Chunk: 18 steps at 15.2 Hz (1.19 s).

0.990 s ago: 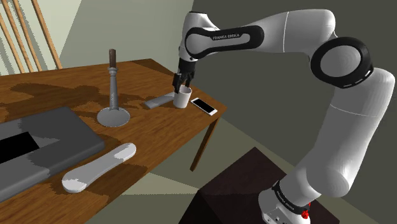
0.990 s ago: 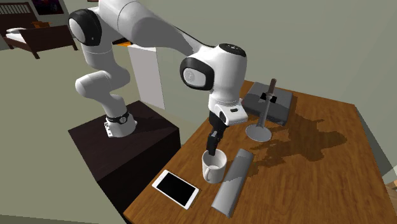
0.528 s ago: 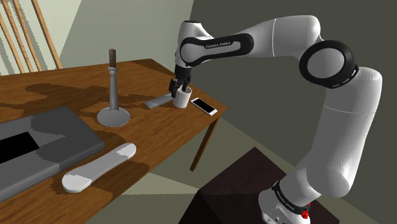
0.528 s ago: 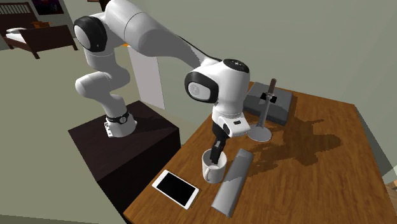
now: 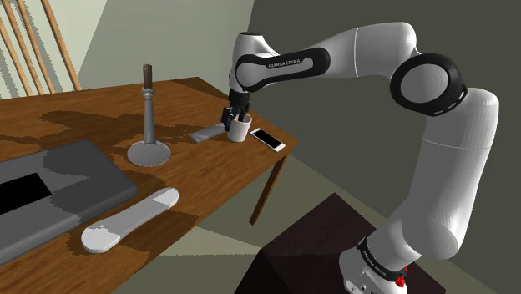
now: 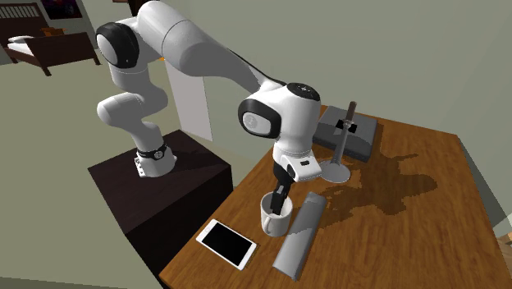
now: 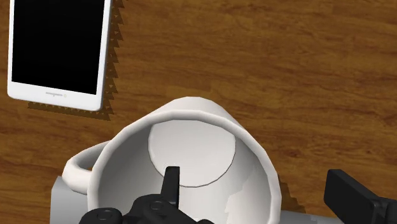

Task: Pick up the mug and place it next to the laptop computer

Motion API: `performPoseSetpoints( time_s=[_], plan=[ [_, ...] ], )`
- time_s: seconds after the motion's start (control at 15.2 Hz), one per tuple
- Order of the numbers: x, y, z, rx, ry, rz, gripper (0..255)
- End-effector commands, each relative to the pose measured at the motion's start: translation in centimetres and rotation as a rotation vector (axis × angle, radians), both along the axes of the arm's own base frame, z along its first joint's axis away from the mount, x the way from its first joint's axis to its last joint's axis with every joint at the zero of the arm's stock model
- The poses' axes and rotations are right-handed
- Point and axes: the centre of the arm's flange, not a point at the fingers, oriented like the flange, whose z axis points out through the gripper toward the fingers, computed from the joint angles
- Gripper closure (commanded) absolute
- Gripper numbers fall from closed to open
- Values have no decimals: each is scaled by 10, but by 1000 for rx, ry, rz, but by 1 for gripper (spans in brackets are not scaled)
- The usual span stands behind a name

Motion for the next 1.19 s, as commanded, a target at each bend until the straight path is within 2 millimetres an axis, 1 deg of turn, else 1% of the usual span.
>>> performPoseSetpoints(
  time_s=[0.0,0.07,0.66,1.12],
  plan=[
    [0,0,0,0,0,0,0],
    [0,0,0,0,0,0,255],
    [0,0,0,0,0,0,255],
    [0,0,37,0,0,0,255]
  ],
)
